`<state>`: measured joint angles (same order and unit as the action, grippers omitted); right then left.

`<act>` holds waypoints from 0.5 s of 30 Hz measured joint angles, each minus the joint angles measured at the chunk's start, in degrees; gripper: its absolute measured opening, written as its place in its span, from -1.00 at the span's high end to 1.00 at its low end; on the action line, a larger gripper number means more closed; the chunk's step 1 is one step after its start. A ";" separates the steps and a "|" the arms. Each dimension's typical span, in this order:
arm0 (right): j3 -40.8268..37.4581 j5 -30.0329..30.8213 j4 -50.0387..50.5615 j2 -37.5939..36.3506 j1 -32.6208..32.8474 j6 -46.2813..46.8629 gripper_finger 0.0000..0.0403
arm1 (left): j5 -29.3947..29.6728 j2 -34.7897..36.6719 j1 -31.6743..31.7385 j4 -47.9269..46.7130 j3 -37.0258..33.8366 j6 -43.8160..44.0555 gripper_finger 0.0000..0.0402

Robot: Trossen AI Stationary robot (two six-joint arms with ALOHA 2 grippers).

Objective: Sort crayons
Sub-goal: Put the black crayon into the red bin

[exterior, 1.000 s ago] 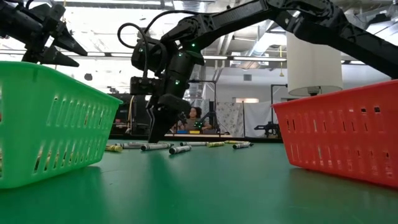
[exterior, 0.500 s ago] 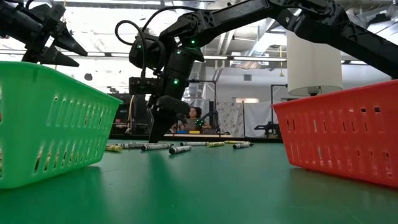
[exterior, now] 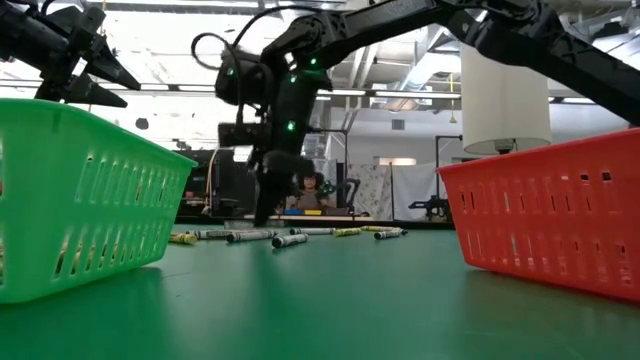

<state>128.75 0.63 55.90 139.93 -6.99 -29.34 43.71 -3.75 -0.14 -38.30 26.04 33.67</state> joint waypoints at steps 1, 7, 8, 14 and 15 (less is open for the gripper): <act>0.00 0.09 0.12 -0.81 -0.03 0.02 0.99 | 0.01 0.00 0.00 0.00 0.00 0.00 -0.11; 0.07 -0.29 4.82 -5.81 0.14 2.28 0.99 | 0.04 0.00 0.01 0.09 0.00 0.00 -0.11; 0.07 -0.32 5.90 -6.72 0.14 2.75 0.99 | 0.02 0.00 0.01 0.03 0.00 0.00 -0.11; 0.11 -0.30 11.86 -12.96 1.18 7.34 0.99 | 0.04 0.00 0.00 0.07 0.00 0.00 -0.11; 0.11 -0.32 12.84 -13.92 1.68 8.08 0.99 | 0.04 0.02 0.01 0.02 0.00 0.00 -0.11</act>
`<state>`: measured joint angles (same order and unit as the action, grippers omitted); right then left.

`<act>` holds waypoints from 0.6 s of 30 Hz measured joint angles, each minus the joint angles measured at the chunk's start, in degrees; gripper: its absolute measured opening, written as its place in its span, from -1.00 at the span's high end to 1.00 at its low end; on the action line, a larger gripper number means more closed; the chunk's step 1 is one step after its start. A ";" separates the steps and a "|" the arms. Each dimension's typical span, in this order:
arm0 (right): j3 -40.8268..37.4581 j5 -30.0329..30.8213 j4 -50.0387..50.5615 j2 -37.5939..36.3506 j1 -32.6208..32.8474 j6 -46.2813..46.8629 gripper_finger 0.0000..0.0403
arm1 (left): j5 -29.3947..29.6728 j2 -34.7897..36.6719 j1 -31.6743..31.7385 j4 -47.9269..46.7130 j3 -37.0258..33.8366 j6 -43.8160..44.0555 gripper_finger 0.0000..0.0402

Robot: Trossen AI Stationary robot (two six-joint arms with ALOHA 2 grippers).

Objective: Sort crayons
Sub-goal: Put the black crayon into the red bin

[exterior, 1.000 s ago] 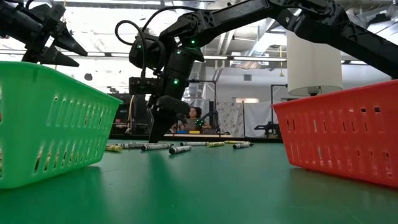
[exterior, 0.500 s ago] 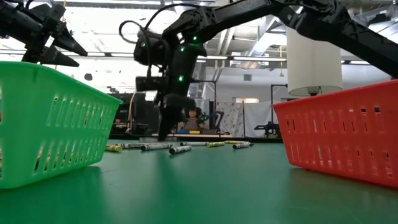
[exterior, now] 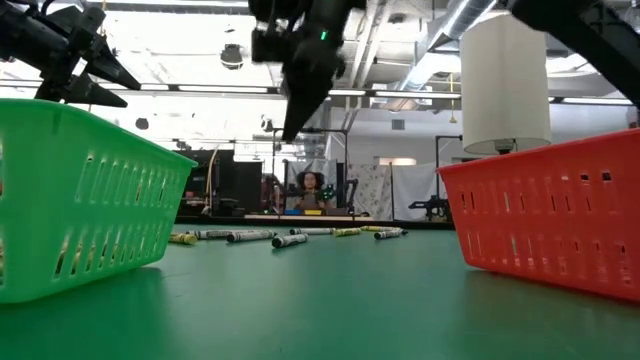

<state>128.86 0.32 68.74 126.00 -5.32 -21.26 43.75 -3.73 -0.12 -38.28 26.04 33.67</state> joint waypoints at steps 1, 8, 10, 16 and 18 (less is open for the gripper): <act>0.00 0.02 0.81 -0.90 0.57 0.63 0.99 | 0.00 -0.02 -0.01 0.03 0.00 0.00 -0.11; 0.07 0.09 8.53 -7.13 6.83 7.62 0.99 | 0.00 -0.02 -0.01 0.03 0.00 0.00 -0.11; 0.07 0.07 12.25 -8.34 9.34 11.42 0.99 | 0.00 0.00 0.00 0.00 0.00 0.00 -0.11; 0.07 2.17 20.48 -10.57 17.82 25.52 0.99 | 0.07 -0.02 0.00 0.01 0.00 0.00 -0.11; 0.07 3.56 21.13 -10.57 20.90 29.76 0.99 | 0.07 -0.01 -0.02 0.00 0.00 0.00 -0.11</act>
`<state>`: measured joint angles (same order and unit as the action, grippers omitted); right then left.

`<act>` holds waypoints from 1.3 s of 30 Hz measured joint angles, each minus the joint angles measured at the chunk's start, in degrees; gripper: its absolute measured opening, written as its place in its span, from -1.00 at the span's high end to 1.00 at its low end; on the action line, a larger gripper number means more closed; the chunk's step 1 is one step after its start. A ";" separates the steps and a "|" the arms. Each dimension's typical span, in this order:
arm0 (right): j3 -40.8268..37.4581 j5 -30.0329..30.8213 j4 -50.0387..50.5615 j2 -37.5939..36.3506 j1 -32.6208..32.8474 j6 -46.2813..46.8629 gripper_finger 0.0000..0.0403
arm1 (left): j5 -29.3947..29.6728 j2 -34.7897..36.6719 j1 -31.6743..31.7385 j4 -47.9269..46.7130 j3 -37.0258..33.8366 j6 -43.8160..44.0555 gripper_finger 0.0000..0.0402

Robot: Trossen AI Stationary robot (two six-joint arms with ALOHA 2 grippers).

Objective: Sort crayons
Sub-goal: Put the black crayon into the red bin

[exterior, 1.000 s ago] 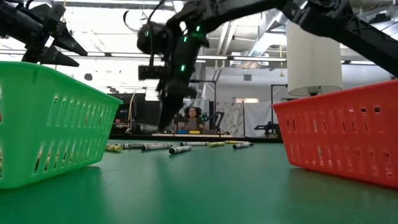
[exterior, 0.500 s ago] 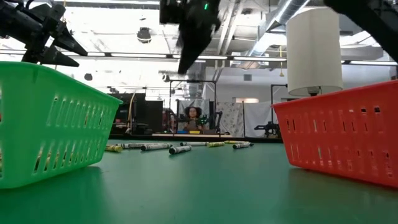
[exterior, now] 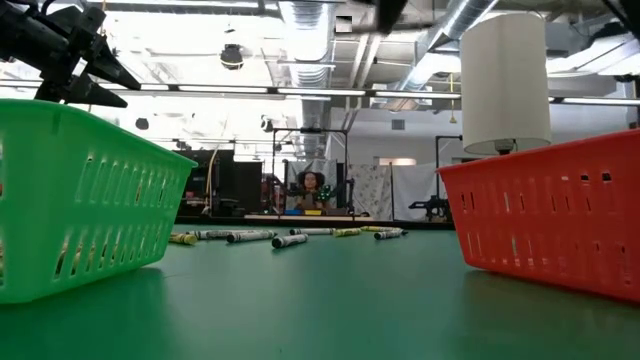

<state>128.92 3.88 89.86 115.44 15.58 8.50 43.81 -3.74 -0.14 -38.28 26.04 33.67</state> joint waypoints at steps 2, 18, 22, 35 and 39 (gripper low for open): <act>0.00 0.53 -0.02 -0.02 3.33 3.33 0.99 | 0.02 0.00 0.00 -0.01 0.00 0.00 -0.11; -0.01 9.28 0.13 0.00 18.98 23.24 0.99 | 0.17 0.01 0.02 0.00 0.00 -0.09 -0.11; -0.73 11.69 0.11 -0.03 19.65 25.73 0.99 | 0.17 -0.01 0.00 -0.02 0.00 -0.07 -0.11; -27.57 9.51 -10.95 -9.51 20.57 30.71 0.99 | 0.59 -0.01 0.00 -0.02 0.00 -0.04 -0.11; -38.18 9.53 -22.14 -17.26 21.48 30.80 0.99 | 0.59 -0.01 0.01 -0.02 0.00 -0.02 -0.11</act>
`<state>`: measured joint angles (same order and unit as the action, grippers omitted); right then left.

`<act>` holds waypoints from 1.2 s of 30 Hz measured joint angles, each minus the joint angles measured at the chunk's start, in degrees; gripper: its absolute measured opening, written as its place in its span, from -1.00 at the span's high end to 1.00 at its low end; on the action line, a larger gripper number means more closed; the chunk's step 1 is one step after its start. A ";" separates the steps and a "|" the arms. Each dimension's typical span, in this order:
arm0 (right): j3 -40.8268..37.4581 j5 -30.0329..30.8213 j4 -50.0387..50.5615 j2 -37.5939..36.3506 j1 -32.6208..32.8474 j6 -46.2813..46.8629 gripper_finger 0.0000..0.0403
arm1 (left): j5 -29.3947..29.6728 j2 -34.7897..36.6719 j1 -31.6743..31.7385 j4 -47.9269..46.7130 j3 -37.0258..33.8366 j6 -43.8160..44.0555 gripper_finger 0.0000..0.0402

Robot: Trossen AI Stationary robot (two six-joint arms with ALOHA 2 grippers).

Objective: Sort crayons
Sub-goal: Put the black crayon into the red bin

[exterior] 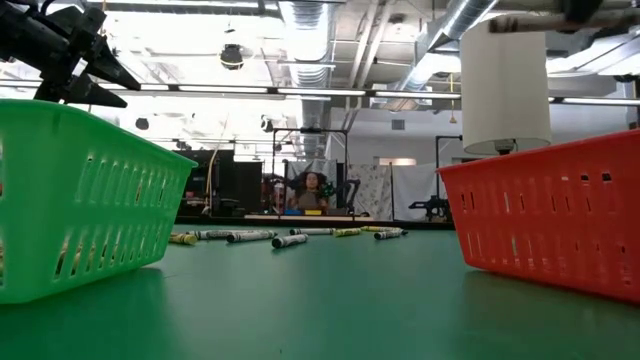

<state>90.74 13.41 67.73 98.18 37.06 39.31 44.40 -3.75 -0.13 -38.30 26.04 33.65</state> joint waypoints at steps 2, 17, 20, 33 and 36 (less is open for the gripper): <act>-5.77 -0.07 -5.00 -3.94 0.29 1.14 0.99 | 0.00 0.01 -0.01 0.02 0.00 0.02 -0.11; -27.50 -5.24 -24.37 -10.65 0.08 -5.22 0.99 | 0.68 0.01 -0.01 0.00 0.00 0.07 -0.11; -27.50 -7.37 -24.73 -8.40 -0.18 -8.22 0.99 | 1.09 0.00 0.01 0.00 0.00 0.24 -0.11; -27.48 -10.34 -30.40 -5.14 -0.46 -14.64 0.99 | 1.49 0.01 0.00 0.02 0.00 0.26 -0.11; -27.43 -10.40 -31.14 -5.12 -0.46 -15.45 0.99 | 1.51 0.00 0.01 0.00 0.00 0.26 -0.11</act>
<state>63.31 3.01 36.59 93.06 36.60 23.85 45.91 -3.75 -0.13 -38.30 26.04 33.91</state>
